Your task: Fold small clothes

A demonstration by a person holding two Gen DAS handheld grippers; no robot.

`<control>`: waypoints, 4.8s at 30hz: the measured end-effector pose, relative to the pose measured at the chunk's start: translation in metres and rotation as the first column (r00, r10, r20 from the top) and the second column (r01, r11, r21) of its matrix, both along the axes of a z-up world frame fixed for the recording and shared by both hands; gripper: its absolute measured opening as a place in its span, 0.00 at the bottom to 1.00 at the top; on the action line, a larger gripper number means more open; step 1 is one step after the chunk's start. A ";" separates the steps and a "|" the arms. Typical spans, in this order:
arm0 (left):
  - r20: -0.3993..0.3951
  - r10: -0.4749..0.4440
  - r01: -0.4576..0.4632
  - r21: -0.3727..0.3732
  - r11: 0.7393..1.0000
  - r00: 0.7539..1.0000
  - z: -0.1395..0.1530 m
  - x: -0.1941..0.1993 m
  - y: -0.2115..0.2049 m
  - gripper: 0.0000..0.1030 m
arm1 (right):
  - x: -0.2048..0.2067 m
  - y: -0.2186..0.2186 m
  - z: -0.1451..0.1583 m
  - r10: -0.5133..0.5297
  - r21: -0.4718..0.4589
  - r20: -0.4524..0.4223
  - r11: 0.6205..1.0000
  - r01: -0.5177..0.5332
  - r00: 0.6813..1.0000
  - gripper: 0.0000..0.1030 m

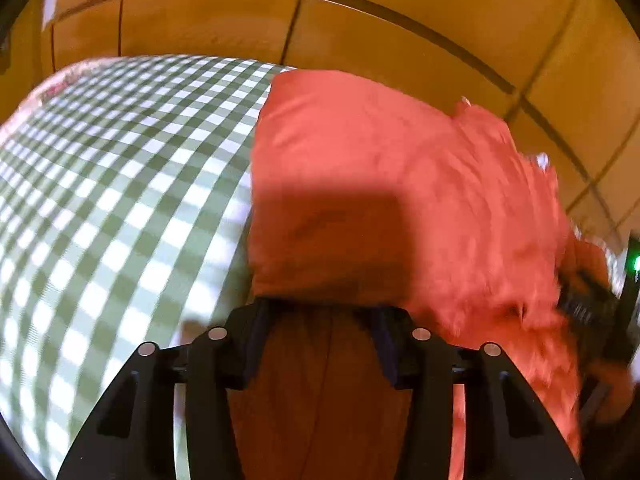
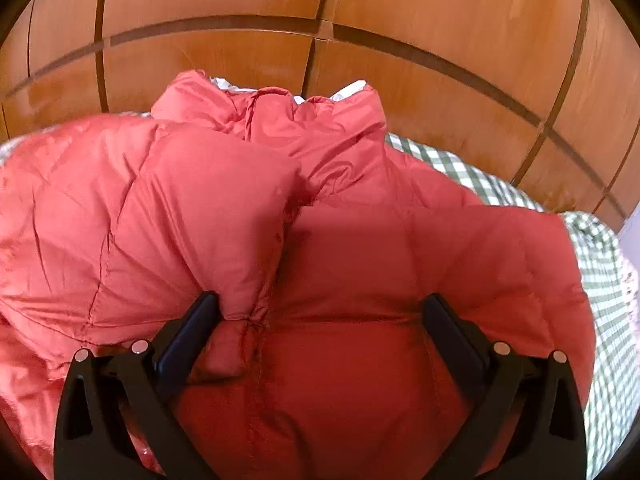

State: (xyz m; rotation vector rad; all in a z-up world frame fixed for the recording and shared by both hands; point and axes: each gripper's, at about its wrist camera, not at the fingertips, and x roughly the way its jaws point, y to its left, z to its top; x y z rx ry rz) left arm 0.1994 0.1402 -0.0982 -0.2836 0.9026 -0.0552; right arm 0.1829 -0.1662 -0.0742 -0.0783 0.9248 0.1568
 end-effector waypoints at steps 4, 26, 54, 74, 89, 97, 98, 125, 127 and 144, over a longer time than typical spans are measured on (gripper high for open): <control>0.024 0.044 -0.045 0.058 0.997 0.999 0.005 -0.041 0.016 0.95 | -0.022 -0.022 0.027 -0.008 0.059 -0.012 0.998 0.009 1.000 0.98; 0.012 -0.270 0.260 -0.310 0.915 0.963 -0.010 -0.188 0.062 0.72 | -0.261 -0.276 -0.005 -0.145 0.576 -0.291 0.763 0.294 0.946 0.81; -0.020 -0.358 0.313 -0.442 0.841 0.934 -0.013 -0.200 0.054 0.91 | -0.315 -0.249 -0.029 0.037 0.772 -0.283 0.602 0.205 0.958 0.81; -0.145 -0.463 0.378 -0.396 0.837 0.874 -0.008 -0.217 0.034 0.20 | -0.301 -0.229 -0.017 0.195 0.847 -0.242 0.520 0.109 0.950 0.22; 0.411 -0.297 0.507 -0.701 0.501 0.862 0.114 -0.269 0.058 0.12 | -0.309 -0.263 0.077 0.097 0.978 0.190 0.072 -0.198 0.977 0.14; 0.412 -0.107 0.420 -0.827 0.374 0.905 0.115 -0.241 0.087 0.12 | -0.279 -0.272 0.089 0.009 0.979 0.203 -0.024 -0.203 0.979 0.13; 0.390 -0.091 0.394 -0.840 0.373 0.917 0.112 -0.229 0.087 0.12 | -0.265 -0.275 0.085 -0.015 0.984 0.175 -0.026 -0.175 0.984 0.13; 0.216 0.081 0.089 -0.676 0.731 0.973 0.045 -0.028 0.058 0.73 | -0.088 -0.234 0.043 -0.331 0.851 0.035 0.505 0.145 0.943 0.85; 0.262 0.179 0.030 -0.636 0.771 0.948 0.057 -0.051 0.066 0.94 | -0.098 -0.223 0.067 -0.299 0.746 0.127 0.658 0.108 0.946 0.85; 0.109 -0.443 0.443 0.028 0.896 0.890 0.080 0.008 -0.133 0.76 | -0.016 -0.072 0.040 0.208 0.050 0.030 0.977 -0.209 0.978 0.82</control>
